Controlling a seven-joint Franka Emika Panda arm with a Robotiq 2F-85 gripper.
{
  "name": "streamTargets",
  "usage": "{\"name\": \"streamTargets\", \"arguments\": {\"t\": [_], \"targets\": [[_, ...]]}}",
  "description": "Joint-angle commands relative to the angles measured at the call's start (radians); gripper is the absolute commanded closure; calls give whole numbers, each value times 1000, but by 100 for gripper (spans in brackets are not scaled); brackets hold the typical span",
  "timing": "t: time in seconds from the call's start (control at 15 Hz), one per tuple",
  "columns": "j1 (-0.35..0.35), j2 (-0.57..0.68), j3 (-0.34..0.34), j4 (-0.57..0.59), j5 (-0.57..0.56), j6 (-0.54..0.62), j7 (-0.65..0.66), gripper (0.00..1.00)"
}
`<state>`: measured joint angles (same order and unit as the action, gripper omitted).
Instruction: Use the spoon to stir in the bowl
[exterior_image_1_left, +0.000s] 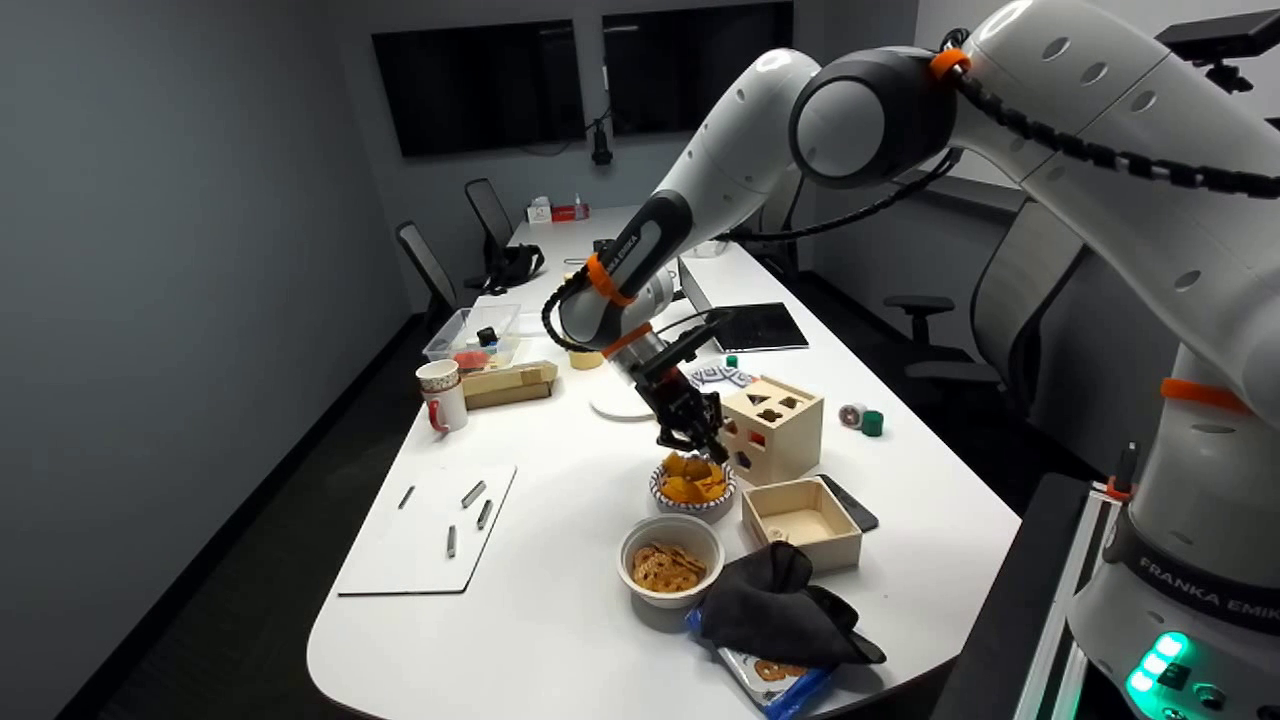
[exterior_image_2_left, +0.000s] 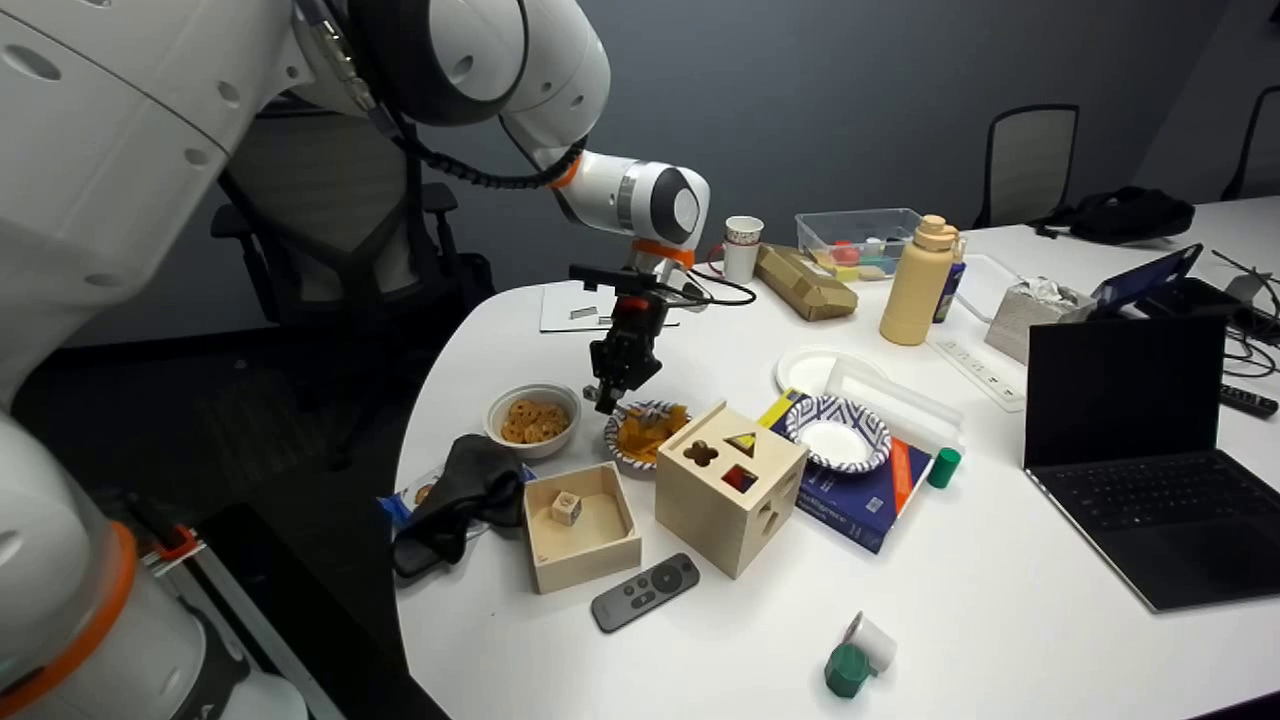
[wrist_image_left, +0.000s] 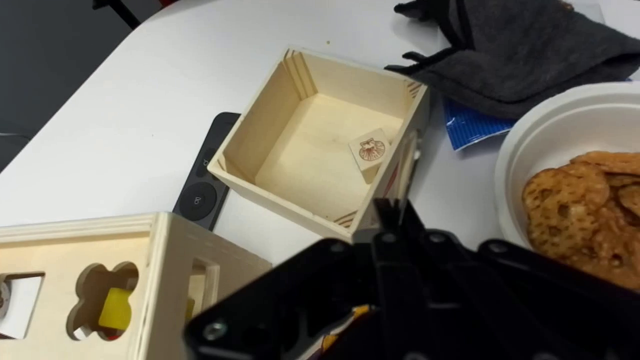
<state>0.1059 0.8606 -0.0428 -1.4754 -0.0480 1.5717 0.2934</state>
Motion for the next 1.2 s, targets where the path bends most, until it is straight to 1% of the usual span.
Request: {"name": "streamTargets", "arguments": {"t": [0.0, 0.27, 0.4, 0.6, 0.93, 1.13], "targets": [[-41, -11, 30, 13, 43, -22, -91, 99], [-79, -12, 49, 29, 84, -86, -189, 99], [-96, -3, 53, 50, 98, -152, -231, 99], [-108, 18, 51, 84, 105, -261, -259, 99], [-93, 68, 24, 136, 98, -403, -180, 99], [-75, 98, 12, 155, 89, -397, -113, 99]]}}
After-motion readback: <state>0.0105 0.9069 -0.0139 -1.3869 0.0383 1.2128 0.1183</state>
